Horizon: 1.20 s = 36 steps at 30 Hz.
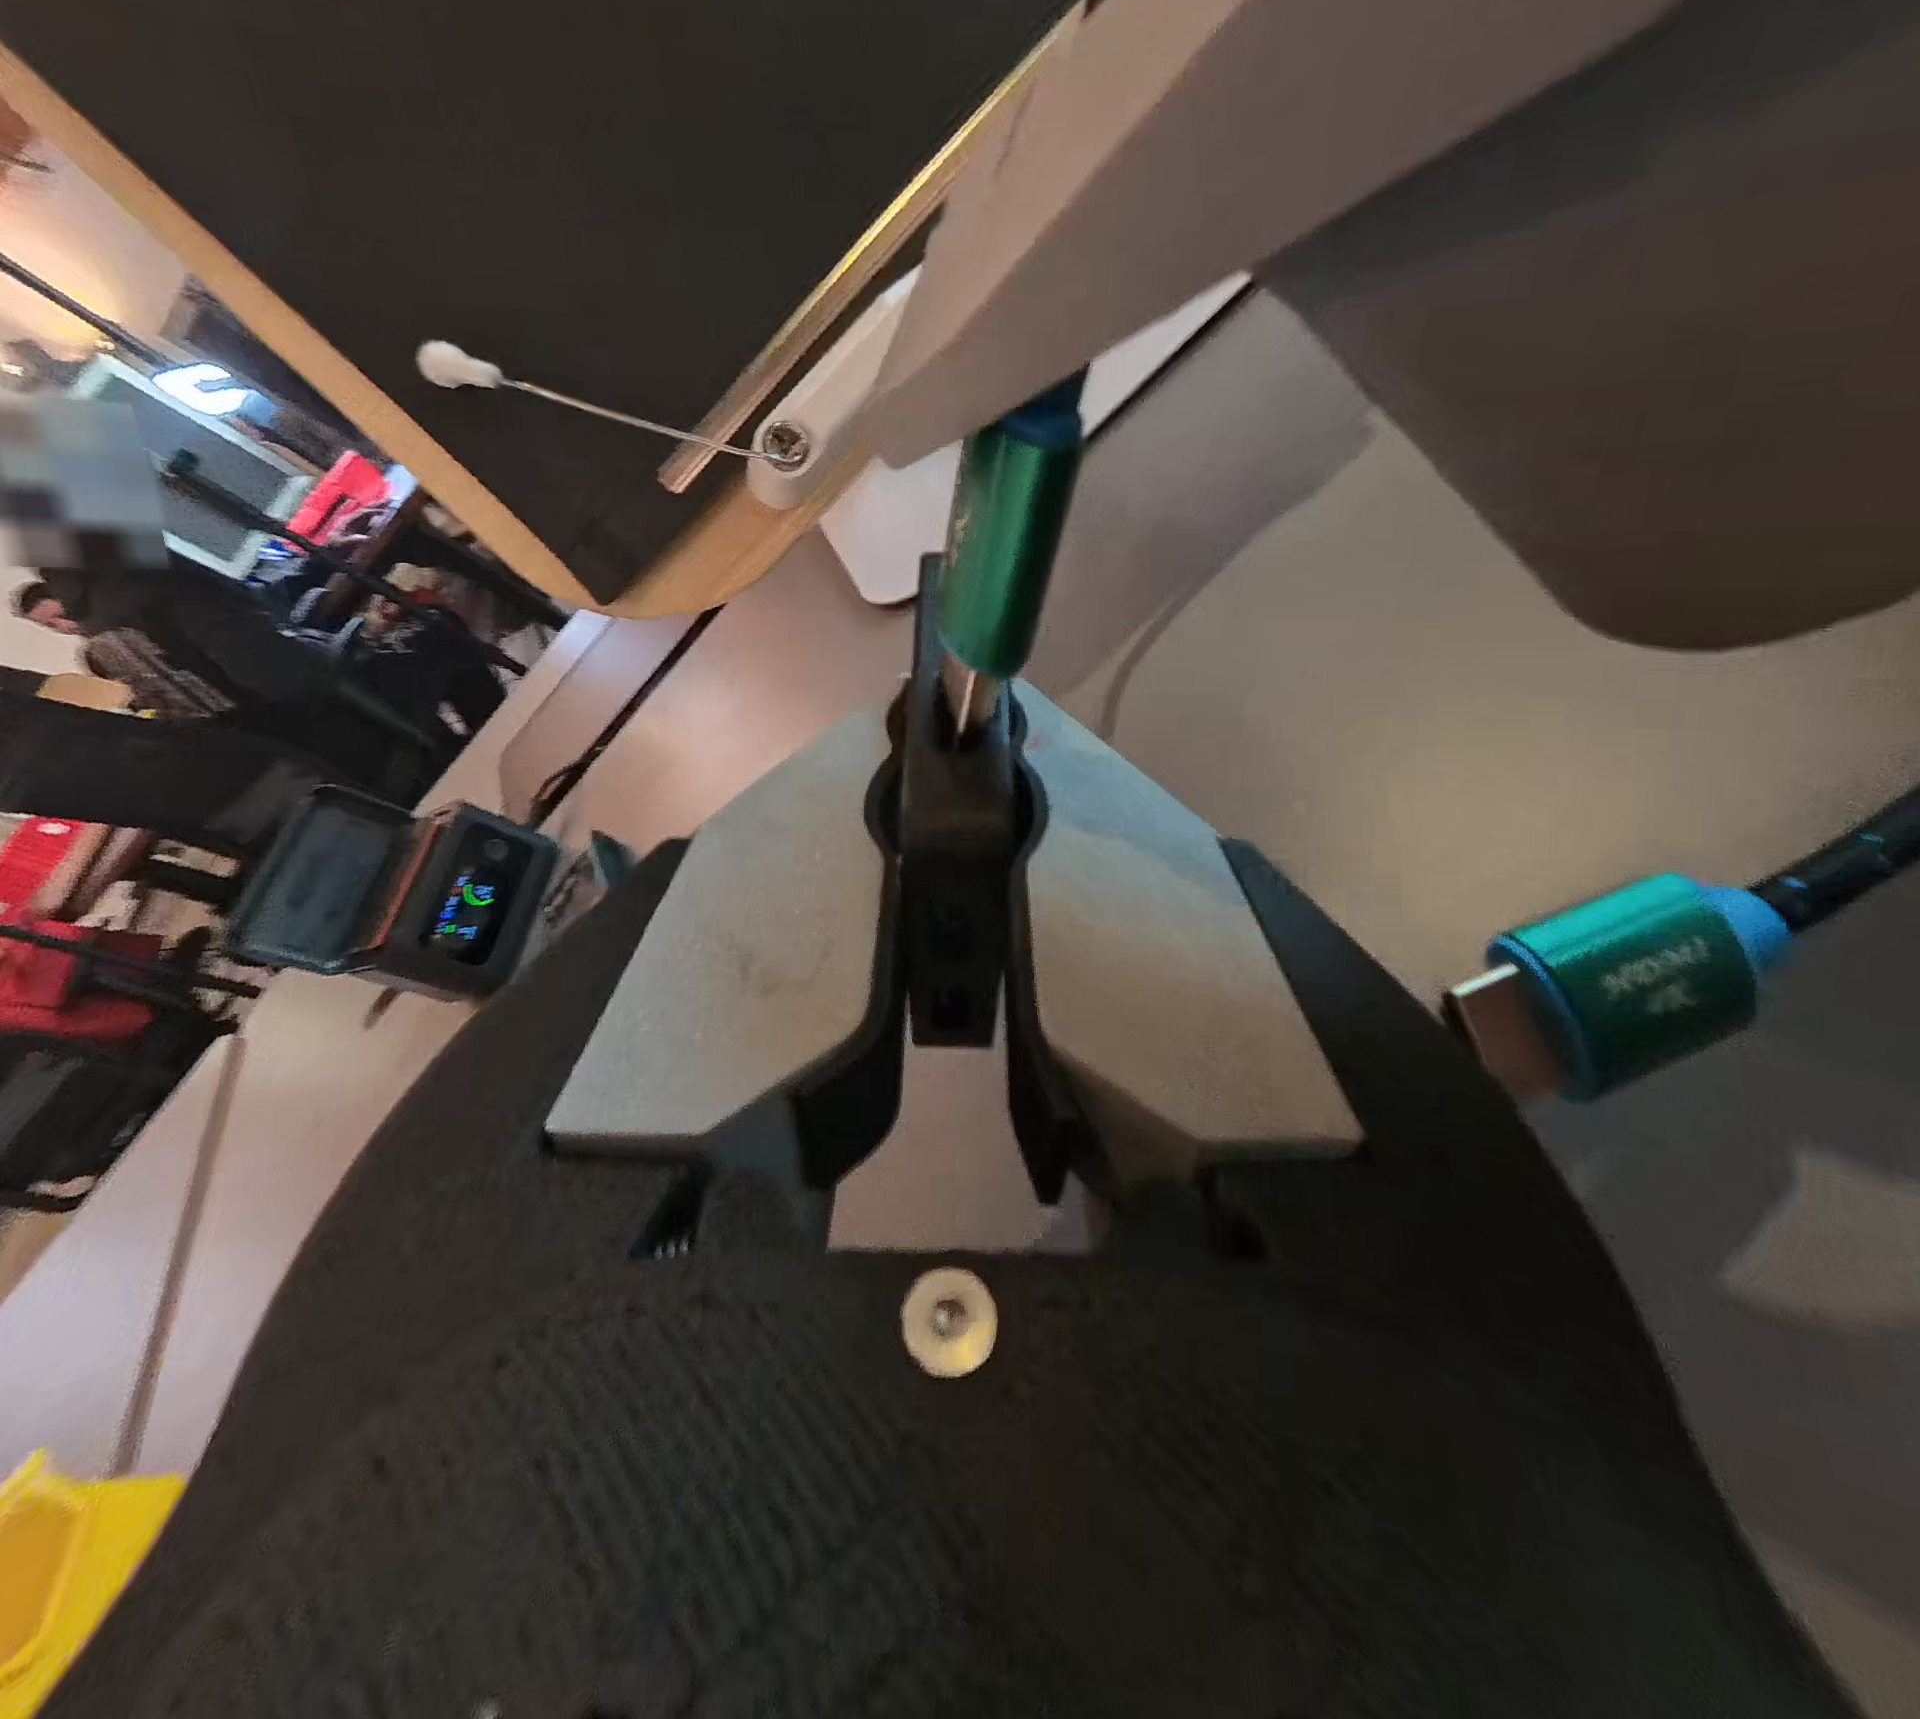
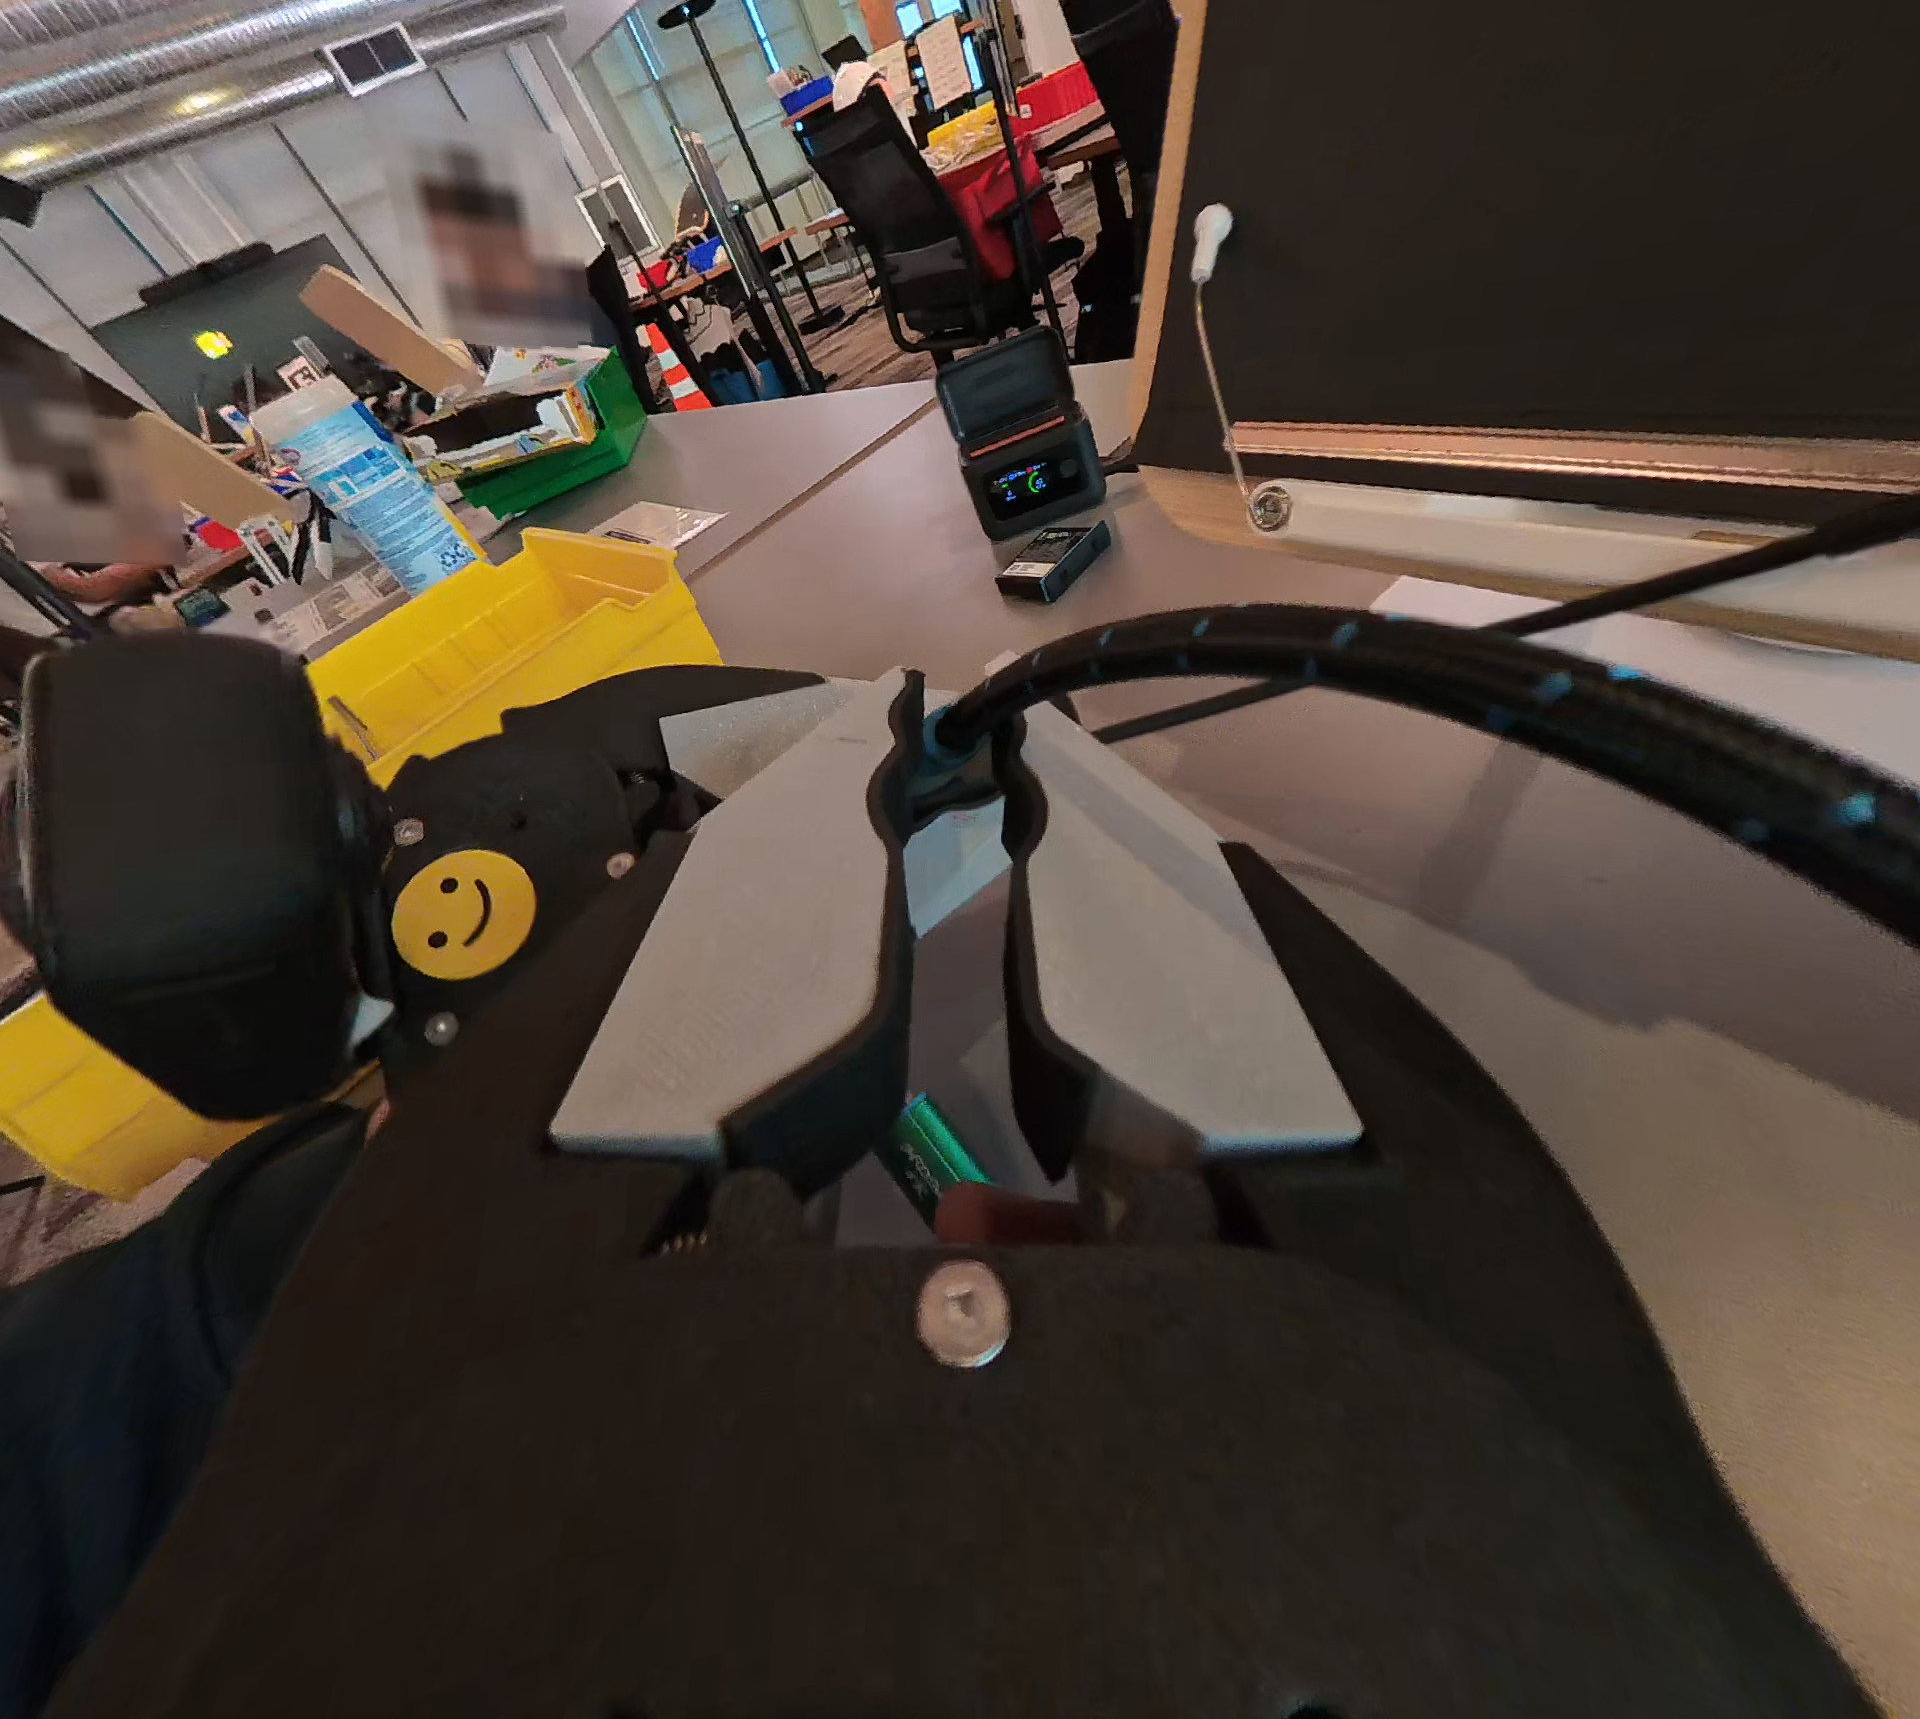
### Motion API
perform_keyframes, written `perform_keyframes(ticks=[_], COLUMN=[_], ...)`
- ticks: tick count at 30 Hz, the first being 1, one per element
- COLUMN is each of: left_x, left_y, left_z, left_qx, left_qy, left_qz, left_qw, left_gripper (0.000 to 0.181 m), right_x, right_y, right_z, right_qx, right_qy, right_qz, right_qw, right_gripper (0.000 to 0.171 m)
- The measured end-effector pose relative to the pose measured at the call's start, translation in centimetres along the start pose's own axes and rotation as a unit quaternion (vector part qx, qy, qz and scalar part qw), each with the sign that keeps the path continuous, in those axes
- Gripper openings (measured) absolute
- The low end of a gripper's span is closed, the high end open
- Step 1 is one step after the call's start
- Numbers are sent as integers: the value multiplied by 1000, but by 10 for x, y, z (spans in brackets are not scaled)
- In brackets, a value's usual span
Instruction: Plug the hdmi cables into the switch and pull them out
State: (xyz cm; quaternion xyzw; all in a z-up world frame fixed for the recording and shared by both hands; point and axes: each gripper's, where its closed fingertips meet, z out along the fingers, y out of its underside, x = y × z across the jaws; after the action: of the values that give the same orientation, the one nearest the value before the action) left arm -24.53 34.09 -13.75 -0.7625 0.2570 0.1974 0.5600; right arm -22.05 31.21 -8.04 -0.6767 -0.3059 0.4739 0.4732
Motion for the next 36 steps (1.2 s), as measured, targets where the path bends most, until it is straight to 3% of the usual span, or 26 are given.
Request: perform_keyframes(ticks=[8,14,26,31,34,36], left_x=[-26,-28,-35,-33,-32,-35], left_y=[-20,-21,-25,-23,-24,-26], left_z=[-8,-12,-20,-19,-20,-25], left_qx=[48,44,29,31,36,37], left_qy=[-116,-137,-165,-142,-138,-151], left_qz=[85,123,139,104,88,101], left_qw=[988,982,976,984,986,983], left_gripper=[11,12,11,11,11,11], right_x=[-8,-14,-19,-25,-34,-38], right_y=[-12,-12,-14,-15,-15,-15], right_z=[-2,-5,-10,-10,-11,-12], right_qx=[46,44,97,106,115,117], right_qy=[-20,4,-64,-37,-13,-15], right_qz=[28,-56,-11,-134,-263,-270], right_qw=[998,997,993,985,958,956], right_gripper=[10,11,10,11,10,10])
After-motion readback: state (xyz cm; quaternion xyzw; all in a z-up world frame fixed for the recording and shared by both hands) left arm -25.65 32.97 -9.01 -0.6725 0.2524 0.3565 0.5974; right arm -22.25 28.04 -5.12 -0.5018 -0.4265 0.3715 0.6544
